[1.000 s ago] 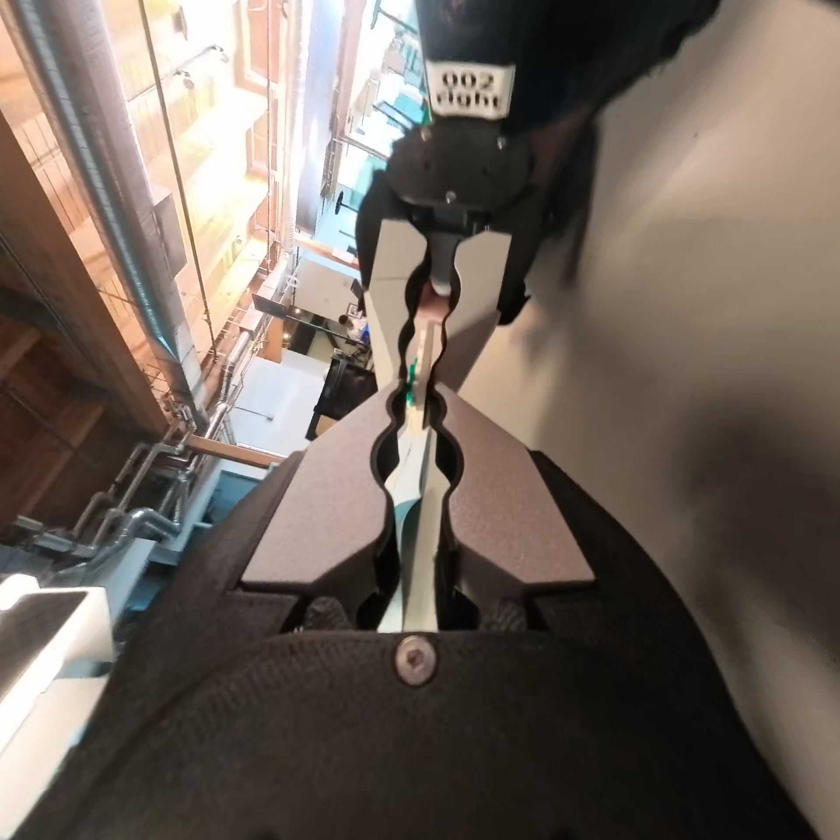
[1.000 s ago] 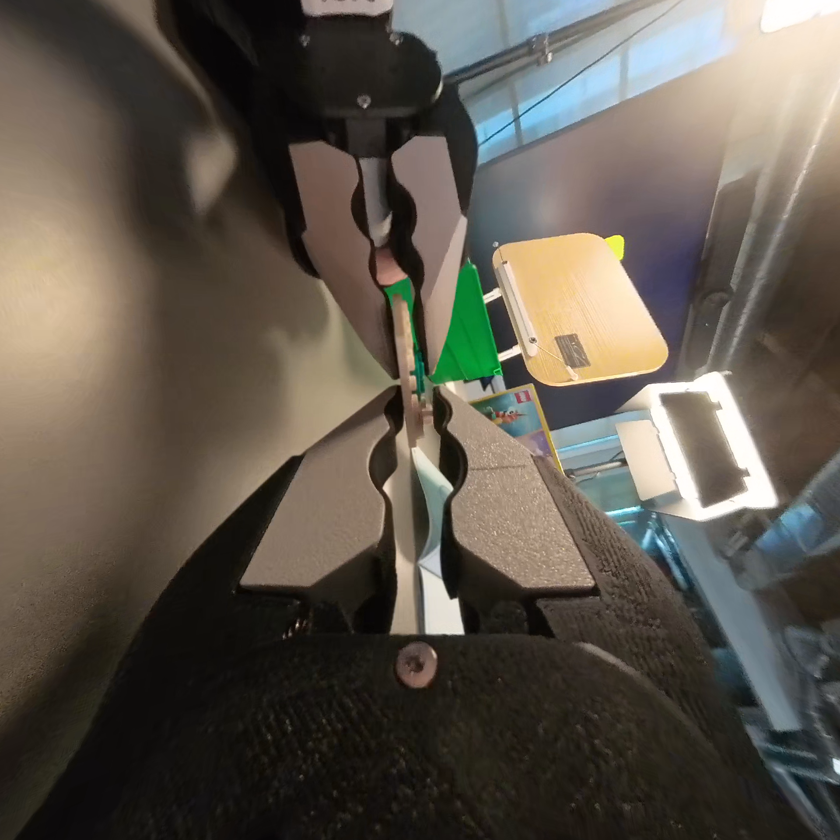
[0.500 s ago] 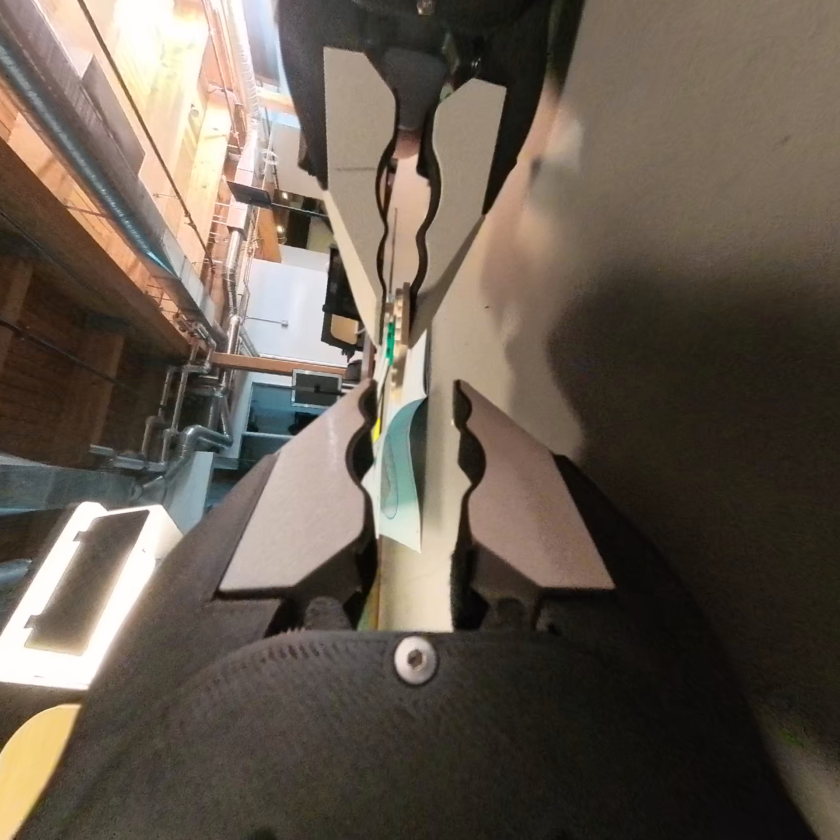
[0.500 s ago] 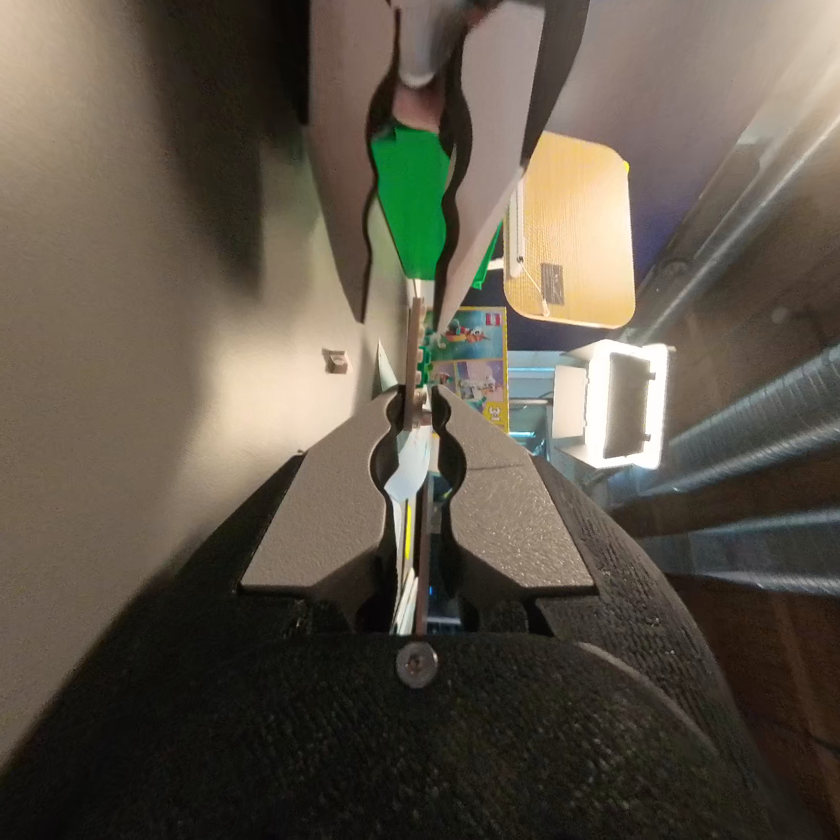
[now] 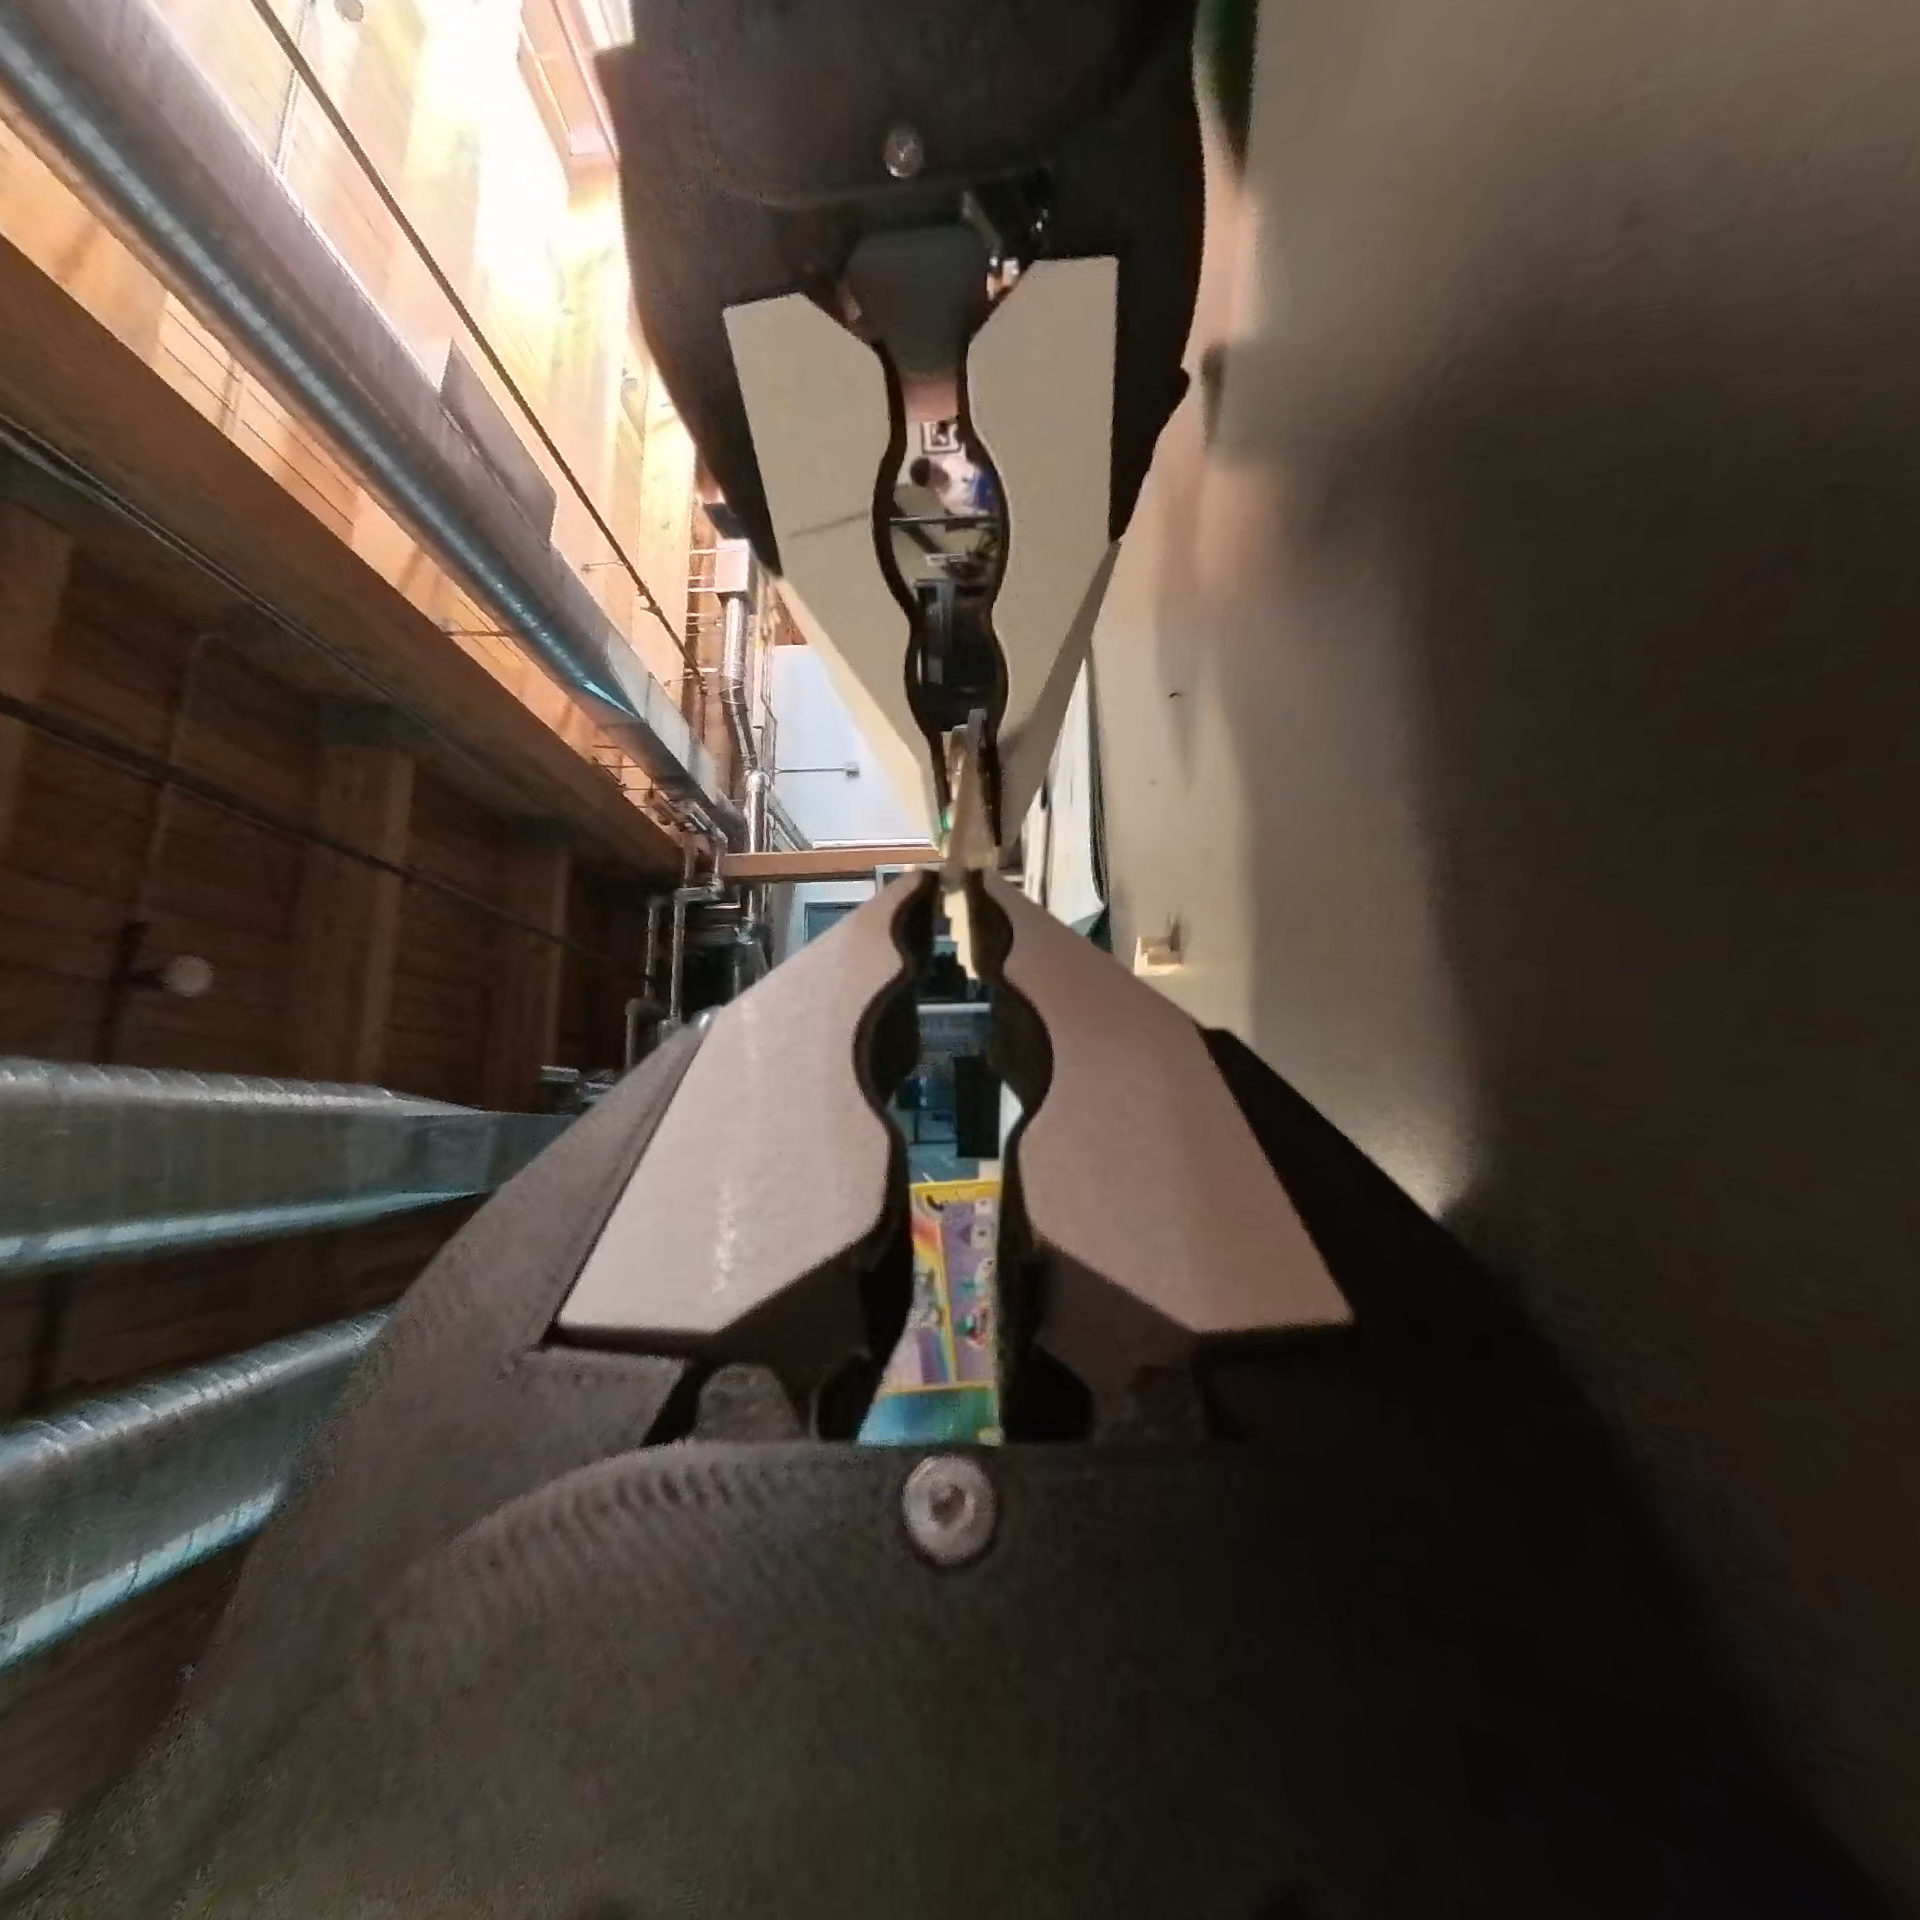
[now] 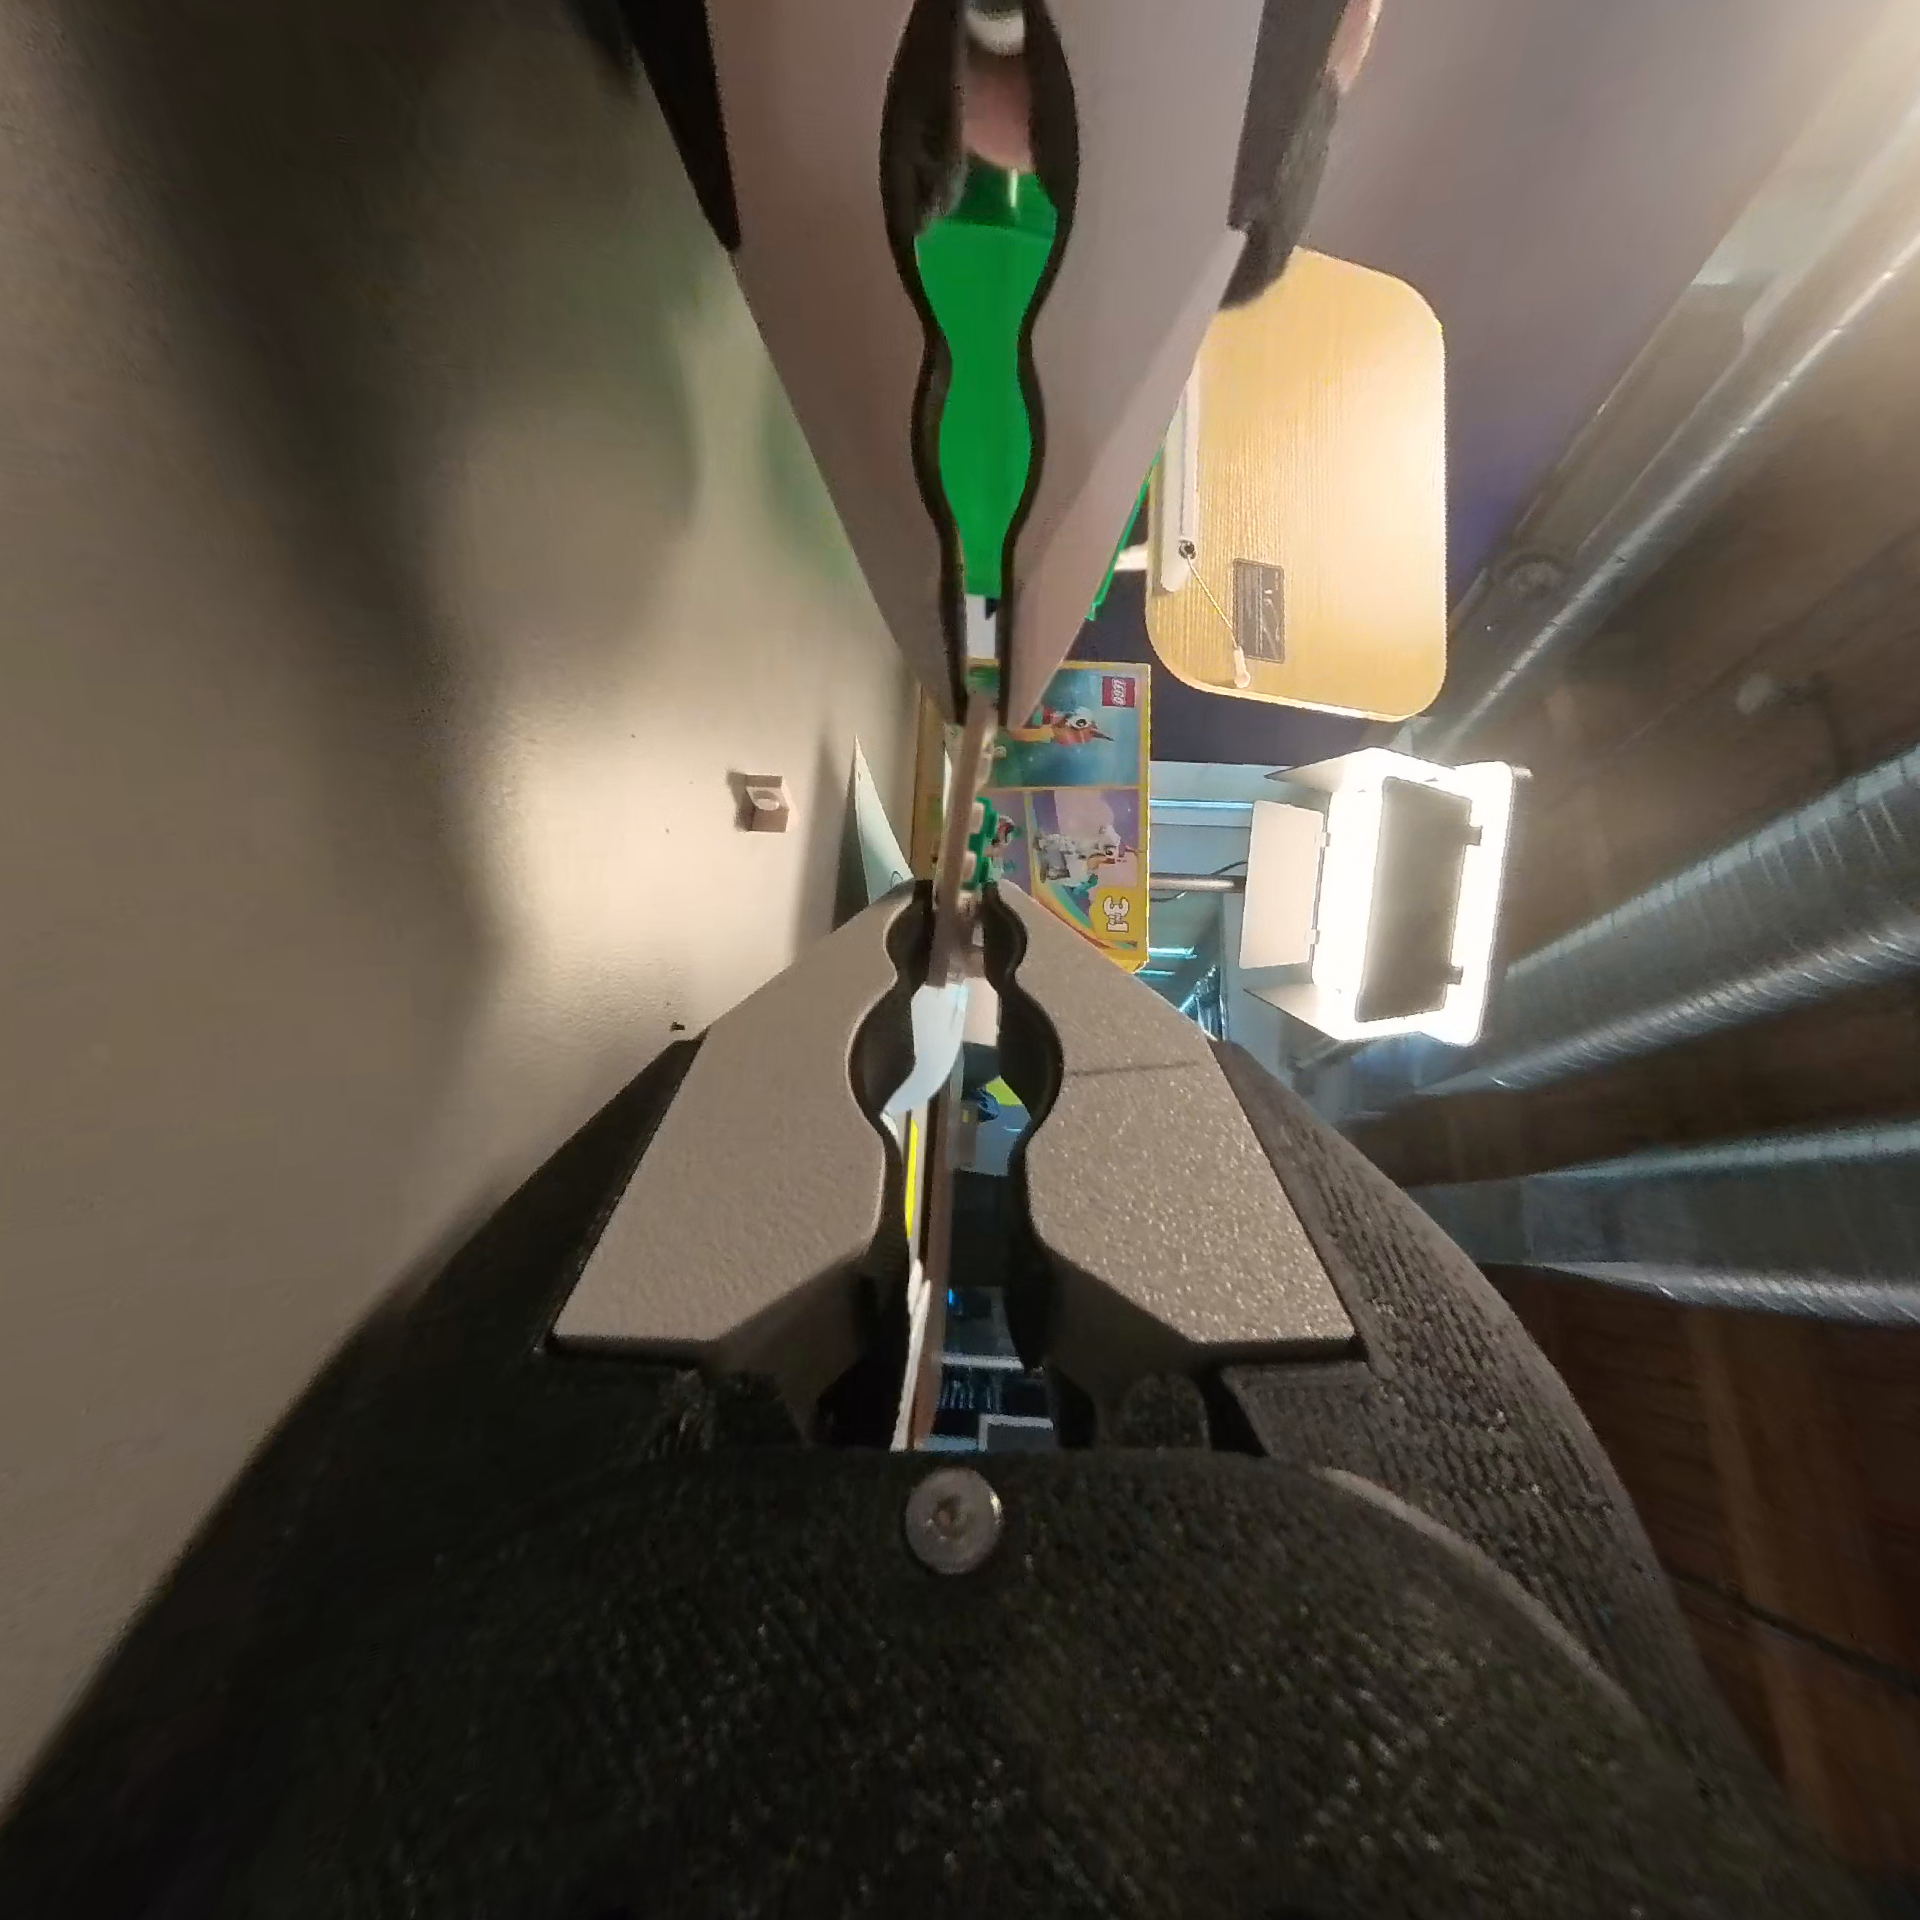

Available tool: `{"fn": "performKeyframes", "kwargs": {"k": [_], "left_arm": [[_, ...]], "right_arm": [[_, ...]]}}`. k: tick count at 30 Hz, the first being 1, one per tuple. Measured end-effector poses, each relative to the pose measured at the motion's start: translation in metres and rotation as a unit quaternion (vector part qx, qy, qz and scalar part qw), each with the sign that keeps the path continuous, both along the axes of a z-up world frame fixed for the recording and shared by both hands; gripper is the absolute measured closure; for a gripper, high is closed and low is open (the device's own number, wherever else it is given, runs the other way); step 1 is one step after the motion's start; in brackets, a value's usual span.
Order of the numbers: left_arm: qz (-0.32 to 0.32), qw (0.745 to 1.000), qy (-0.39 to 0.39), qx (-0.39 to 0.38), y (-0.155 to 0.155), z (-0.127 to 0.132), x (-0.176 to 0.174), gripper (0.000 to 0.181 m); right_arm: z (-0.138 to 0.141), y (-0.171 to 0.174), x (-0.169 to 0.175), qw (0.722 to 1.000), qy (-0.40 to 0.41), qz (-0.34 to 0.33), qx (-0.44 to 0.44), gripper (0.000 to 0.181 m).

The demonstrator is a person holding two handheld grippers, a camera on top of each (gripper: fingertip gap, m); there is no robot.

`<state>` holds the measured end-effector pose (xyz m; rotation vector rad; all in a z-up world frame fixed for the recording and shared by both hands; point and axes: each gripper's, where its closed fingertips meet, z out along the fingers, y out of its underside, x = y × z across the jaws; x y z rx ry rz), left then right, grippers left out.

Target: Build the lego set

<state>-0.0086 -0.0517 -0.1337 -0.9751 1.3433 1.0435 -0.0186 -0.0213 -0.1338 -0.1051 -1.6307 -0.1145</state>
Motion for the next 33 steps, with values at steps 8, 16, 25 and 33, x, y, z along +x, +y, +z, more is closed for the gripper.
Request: {"fn": "performKeyframes", "kwargs": {"k": [8, 16, 25, 33], "left_arm": [[0.018, 0.999, -0.011, -0.027, 0.004, -0.003, -0.009, 0.177], [0.025, 0.998, -0.033, -0.038, 0.005, -0.001, -0.013, 0.178], [0.023, 0.997, -0.052, -0.045, 0.007, 0.000, -0.013, 0.178], [0.010, 0.996, -0.073, -0.049, 0.006, 0.004, -0.011, 0.178]], "right_arm": [[-0.001, -0.001, -0.001, 1.000, 0.001, -0.001, 0.005, 0.174], [-0.002, 0.000, -0.002, 0.999, -0.005, 0.001, -0.036, 0.159], [0.001, 0.005, -0.013, 0.996, 0.007, -0.044, -0.076, 0.153], [0.001, 0.007, -0.013, 0.997, 0.009, -0.049, -0.057, 0.166]]}}
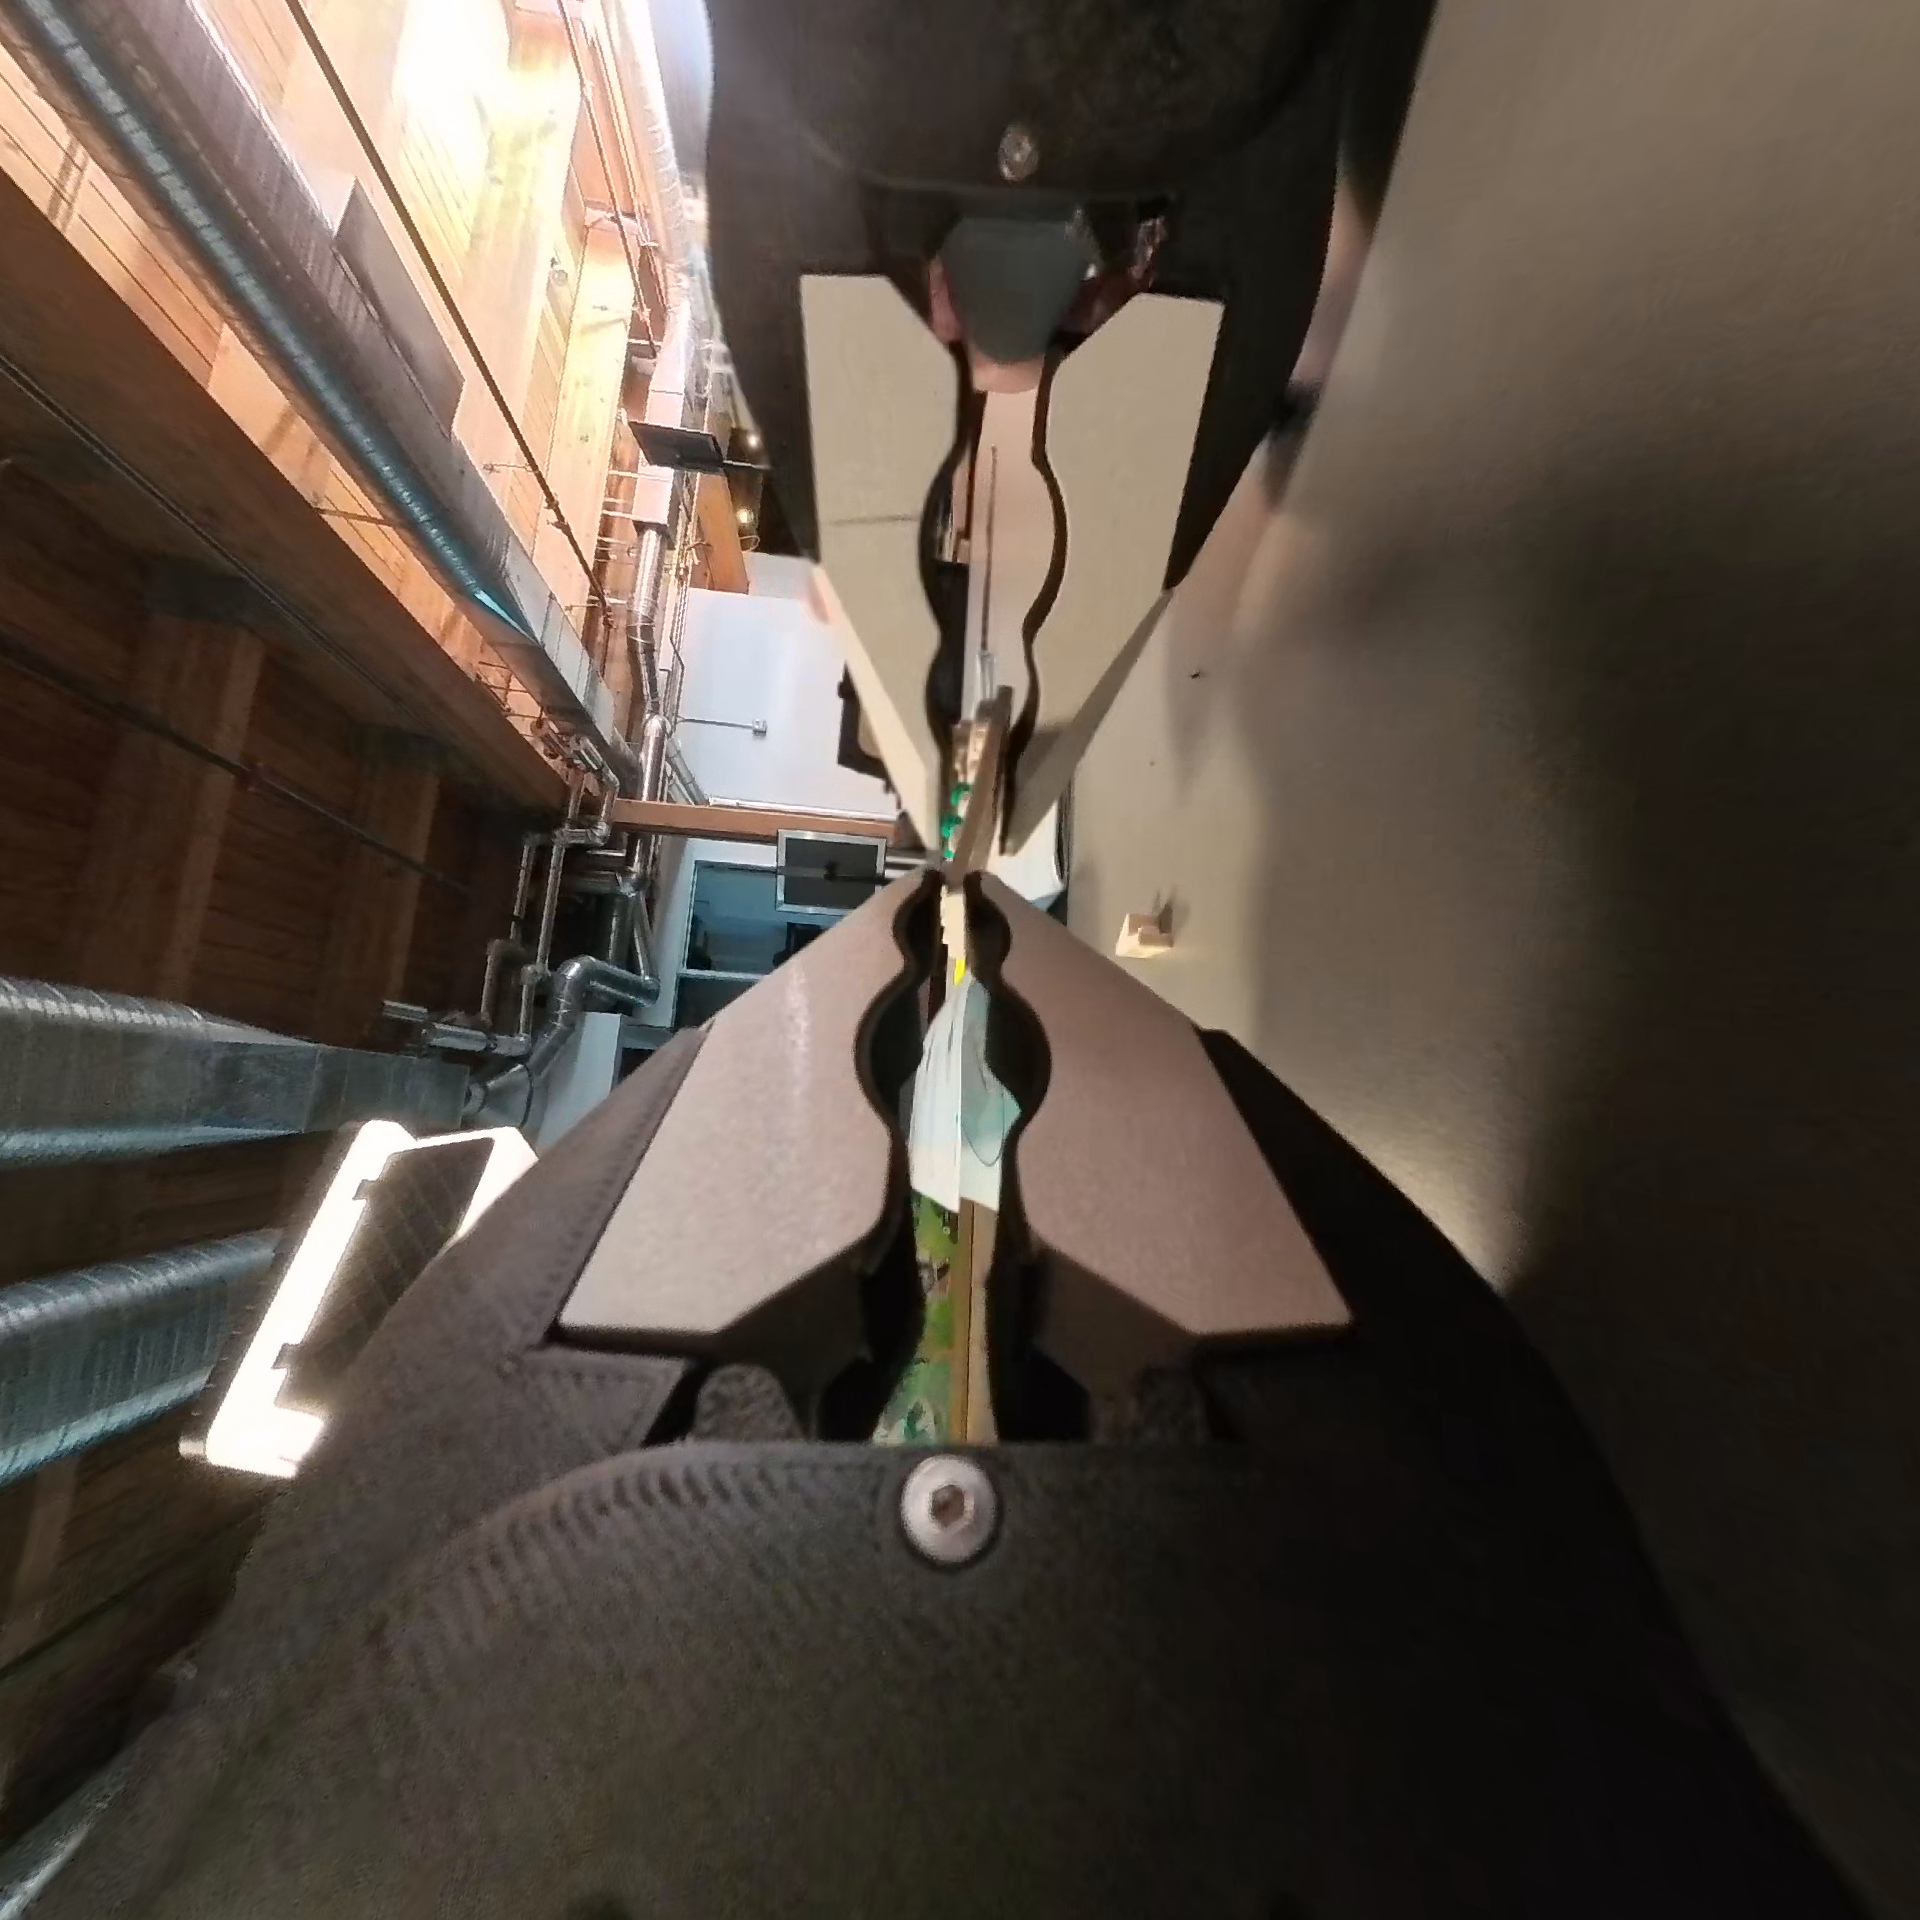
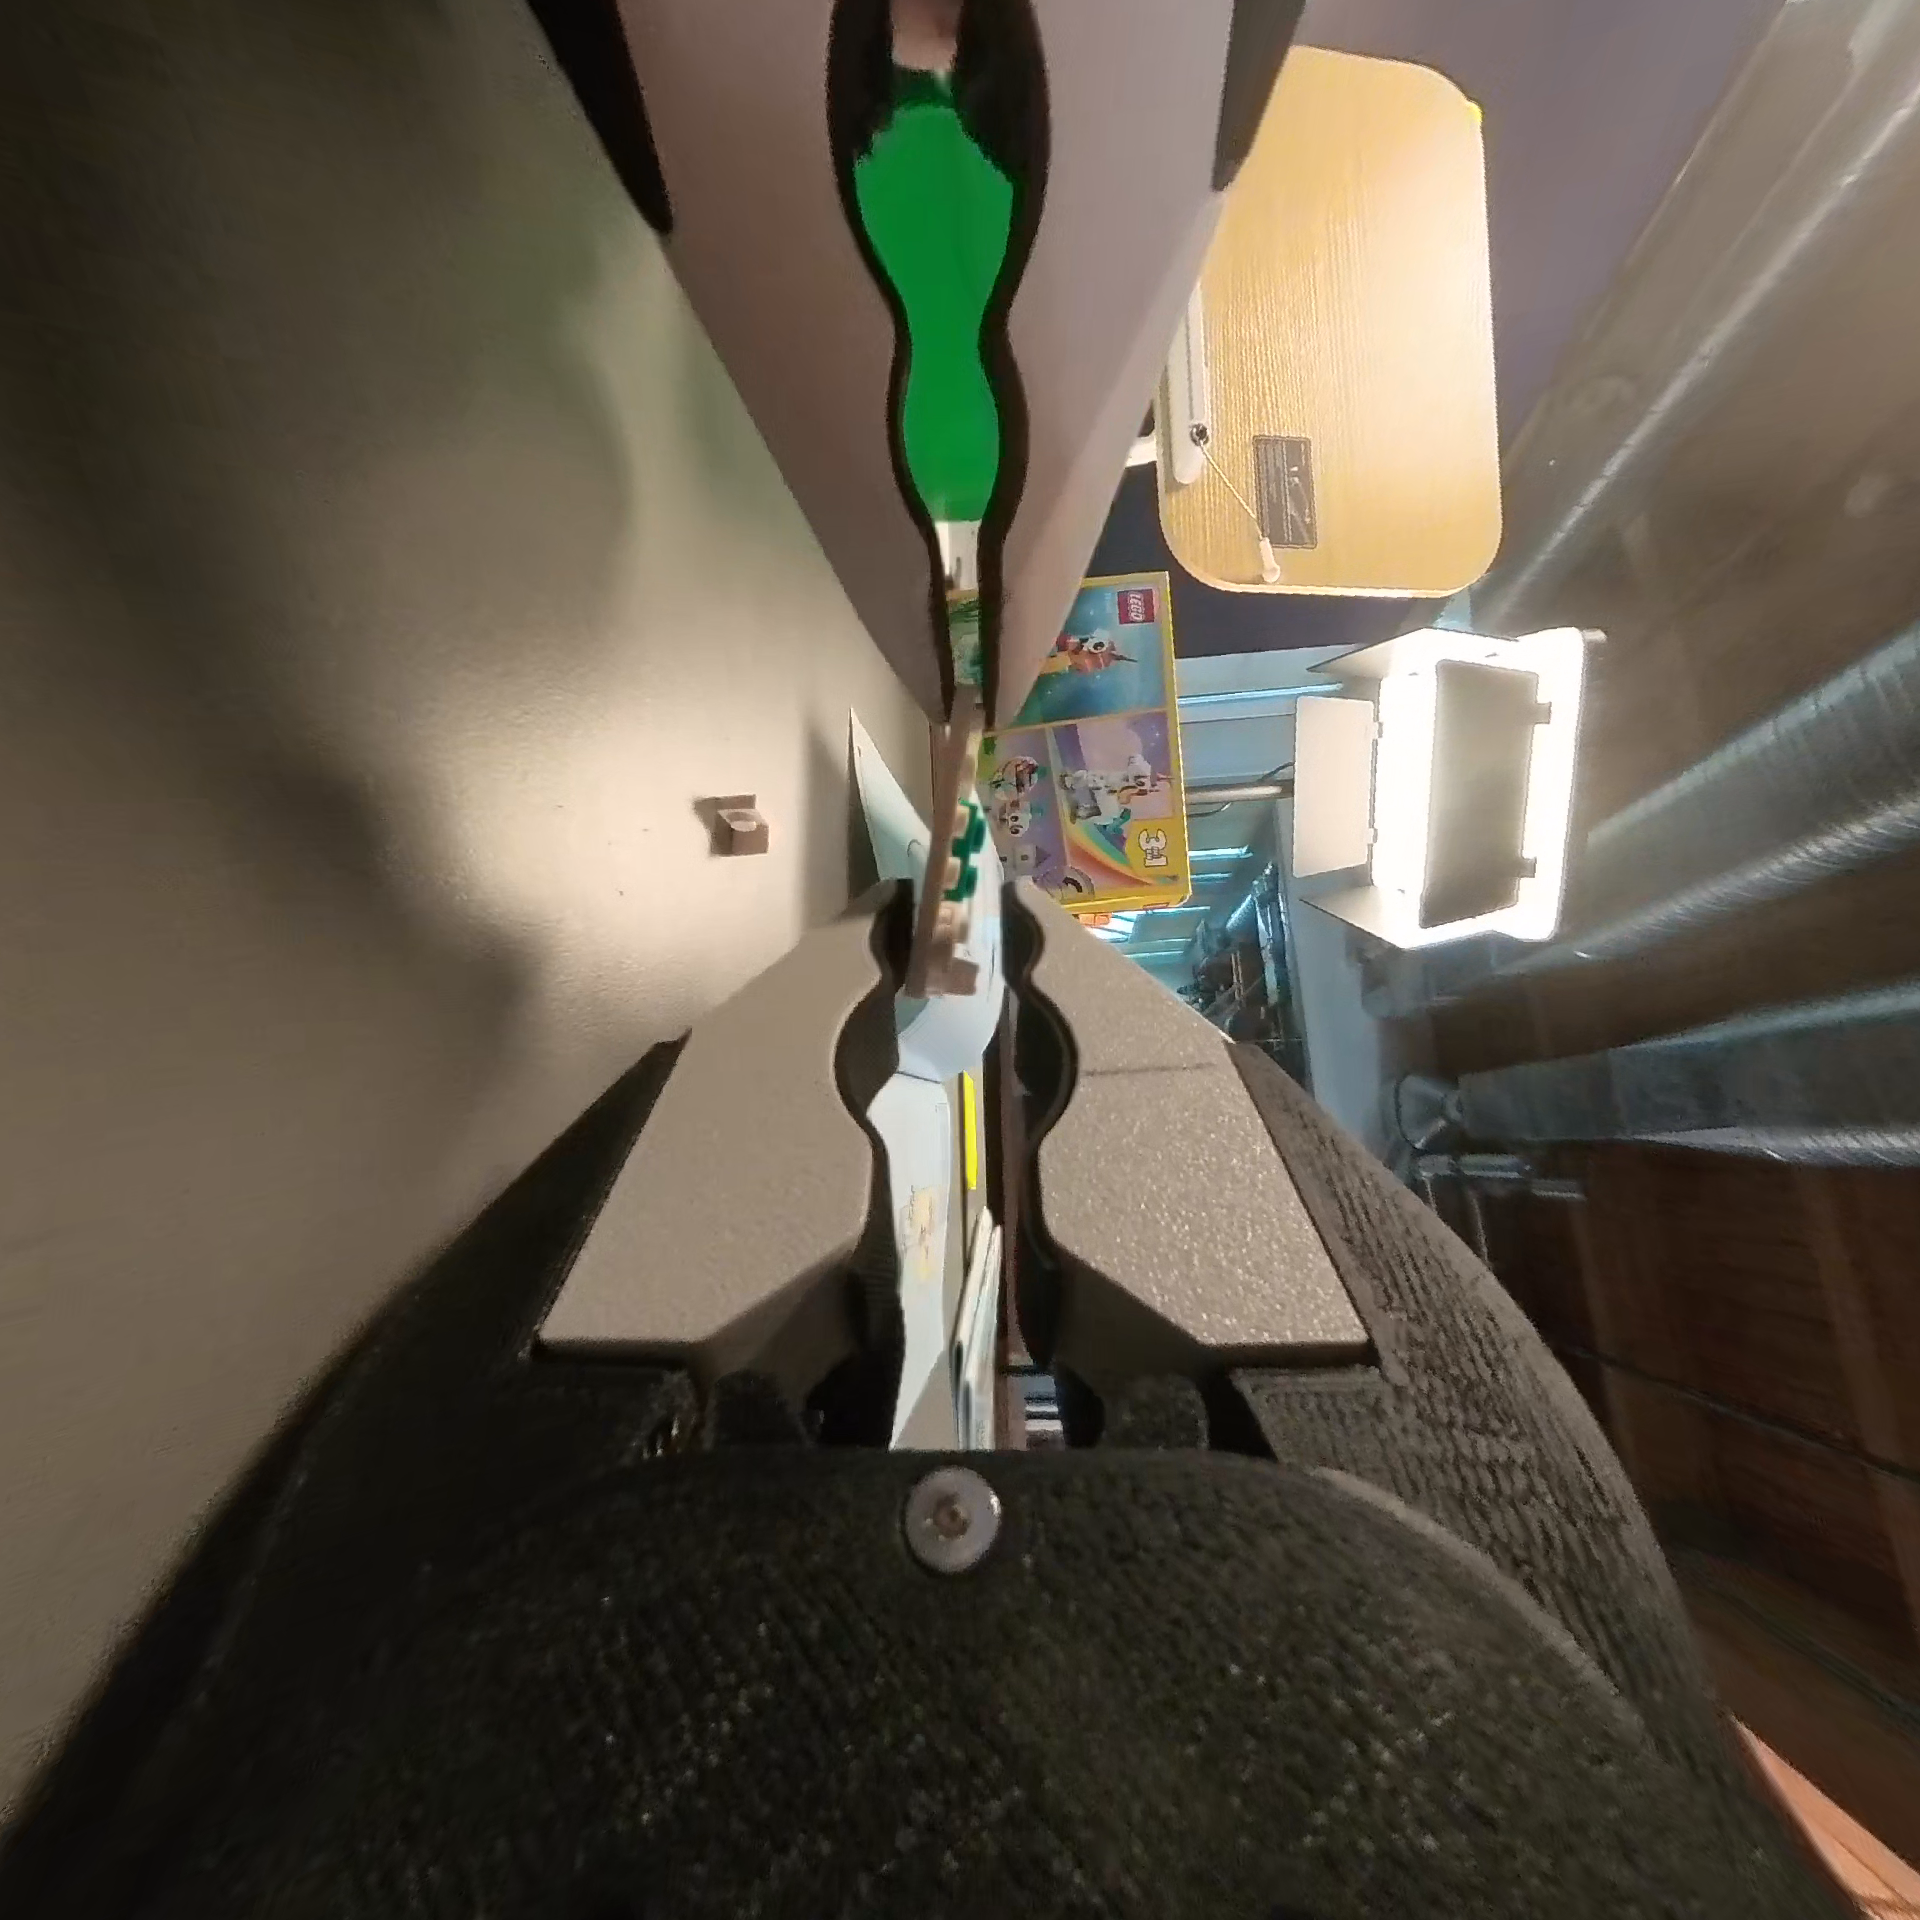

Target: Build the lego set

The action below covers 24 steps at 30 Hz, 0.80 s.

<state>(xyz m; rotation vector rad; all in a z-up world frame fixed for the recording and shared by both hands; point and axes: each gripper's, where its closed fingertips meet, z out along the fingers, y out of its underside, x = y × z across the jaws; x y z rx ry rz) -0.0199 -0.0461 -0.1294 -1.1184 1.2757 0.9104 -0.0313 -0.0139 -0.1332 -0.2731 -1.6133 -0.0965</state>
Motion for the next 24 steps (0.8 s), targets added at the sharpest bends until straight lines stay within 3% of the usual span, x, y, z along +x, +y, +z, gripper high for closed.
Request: {"fn": "performKeyframes", "kwargs": {"k": [7, 20, 24], "left_arm": [[0.003, 0.999, -0.007, -0.042, -0.001, -0.013, -0.001, 0.177], [-0.042, 0.979, -0.182, -0.079, 0.000, 0.010, 0.001, 0.177], [-0.042, 0.976, -0.189, -0.099, 0.003, 0.005, 0.000, 0.177]], "right_arm": [[-0.005, -0.001, 0.001, 0.999, -0.014, 0.000, 0.029, 0.172], [0.000, 0.027, 0.002, 1.000, 0.006, -0.001, -0.002, 0.172], [0.003, 0.027, 0.001, 1.000, 0.011, 0.013, -0.003, 0.173]]}}
